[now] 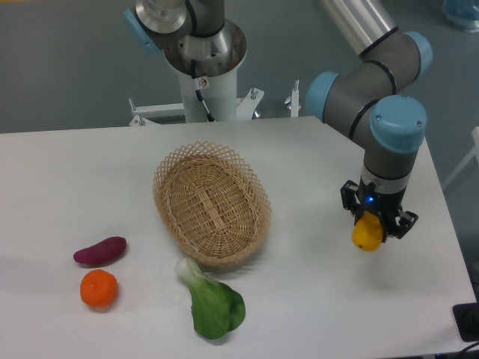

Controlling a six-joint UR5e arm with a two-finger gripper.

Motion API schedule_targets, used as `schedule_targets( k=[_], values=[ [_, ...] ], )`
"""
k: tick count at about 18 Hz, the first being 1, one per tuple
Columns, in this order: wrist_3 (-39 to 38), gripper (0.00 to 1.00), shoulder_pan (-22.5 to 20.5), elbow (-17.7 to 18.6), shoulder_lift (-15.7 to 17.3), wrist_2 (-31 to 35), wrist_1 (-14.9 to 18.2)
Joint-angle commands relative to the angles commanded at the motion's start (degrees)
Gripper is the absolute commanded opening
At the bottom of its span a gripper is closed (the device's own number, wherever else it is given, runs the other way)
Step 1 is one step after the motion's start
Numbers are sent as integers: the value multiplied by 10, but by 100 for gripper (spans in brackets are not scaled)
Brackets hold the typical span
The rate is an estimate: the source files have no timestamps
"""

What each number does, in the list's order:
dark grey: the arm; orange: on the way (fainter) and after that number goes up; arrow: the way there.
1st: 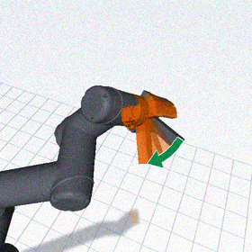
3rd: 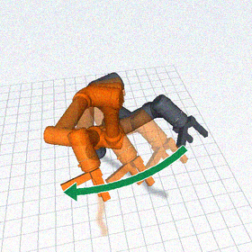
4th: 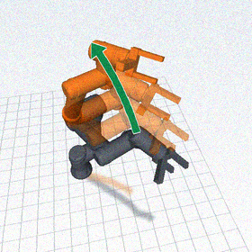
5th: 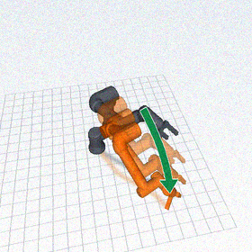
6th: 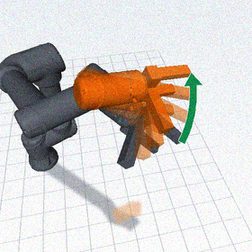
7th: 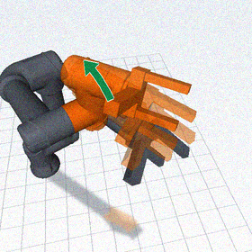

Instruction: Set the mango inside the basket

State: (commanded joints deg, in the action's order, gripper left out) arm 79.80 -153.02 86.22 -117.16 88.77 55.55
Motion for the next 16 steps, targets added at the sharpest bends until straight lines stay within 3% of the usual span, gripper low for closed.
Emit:
schedule_targets(
  k=[10, 16],
  values=[
    [-27, 41, 6, -10, -2, 4, 17],
    [-66, 41, 42, 3, 9, 3, 18]
  ],
)
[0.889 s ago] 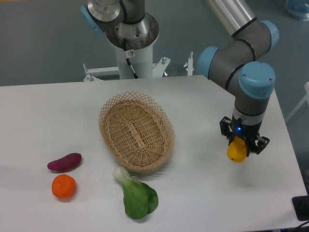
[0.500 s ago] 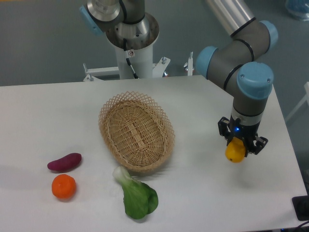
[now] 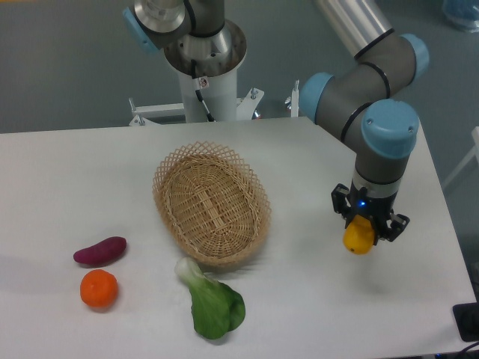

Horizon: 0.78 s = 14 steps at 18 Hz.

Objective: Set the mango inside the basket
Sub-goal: 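Carry the held yellow mango over to the wicker basket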

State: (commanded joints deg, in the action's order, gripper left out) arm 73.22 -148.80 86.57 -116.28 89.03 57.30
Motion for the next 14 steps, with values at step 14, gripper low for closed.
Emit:
schedule_targets(
  k=[14],
  values=[
    [-23, 41, 67, 136, 103, -25, 0]
  ],
)
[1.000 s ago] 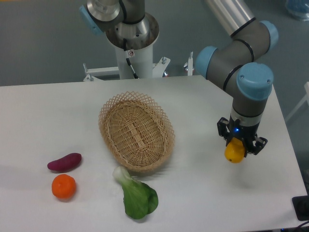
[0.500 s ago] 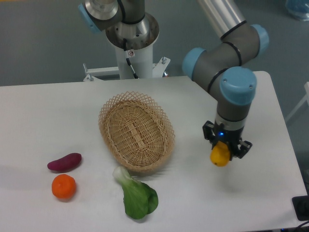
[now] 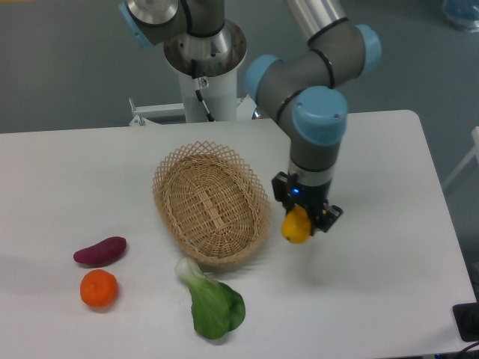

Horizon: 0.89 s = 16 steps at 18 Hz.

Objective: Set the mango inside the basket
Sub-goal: 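Carry the held yellow mango over to the wicker basket, then lower the mango into the basket and open the gripper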

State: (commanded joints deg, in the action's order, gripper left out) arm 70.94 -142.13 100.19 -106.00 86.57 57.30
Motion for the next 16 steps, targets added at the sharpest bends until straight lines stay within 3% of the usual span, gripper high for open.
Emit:
schedule_targets(
  k=[9, 16],
  values=[
    [-99, 45, 98, 34, -3, 5, -14],
    [-99, 49, 112, 77, 3, 7, -13]
  ],
)
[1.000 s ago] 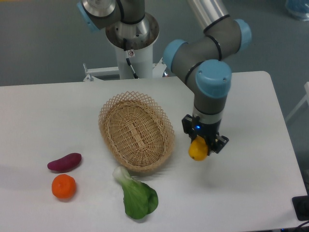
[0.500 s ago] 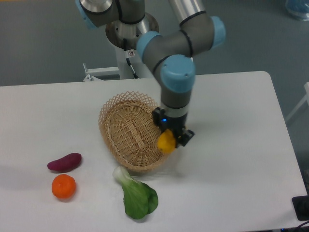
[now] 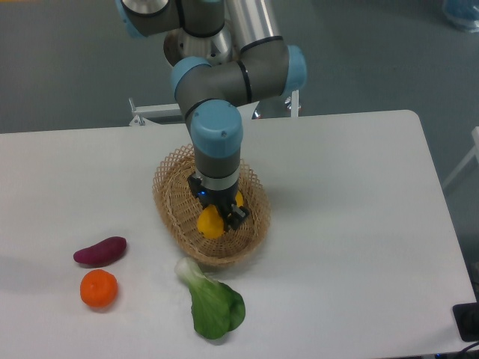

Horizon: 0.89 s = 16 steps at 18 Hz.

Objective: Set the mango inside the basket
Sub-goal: 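Lower the mango into the basket and open the gripper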

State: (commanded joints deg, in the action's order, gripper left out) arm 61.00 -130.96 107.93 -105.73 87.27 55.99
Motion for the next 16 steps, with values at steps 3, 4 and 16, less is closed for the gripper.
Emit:
schedule_targets(
  k=[3, 4, 16],
  values=[
    [0, 63, 10, 11, -4, 2, 0],
    [1, 70, 10, 13, -3, 2, 0],
    [1, 100, -30, -14, 6, -7, 4]
  ],
)
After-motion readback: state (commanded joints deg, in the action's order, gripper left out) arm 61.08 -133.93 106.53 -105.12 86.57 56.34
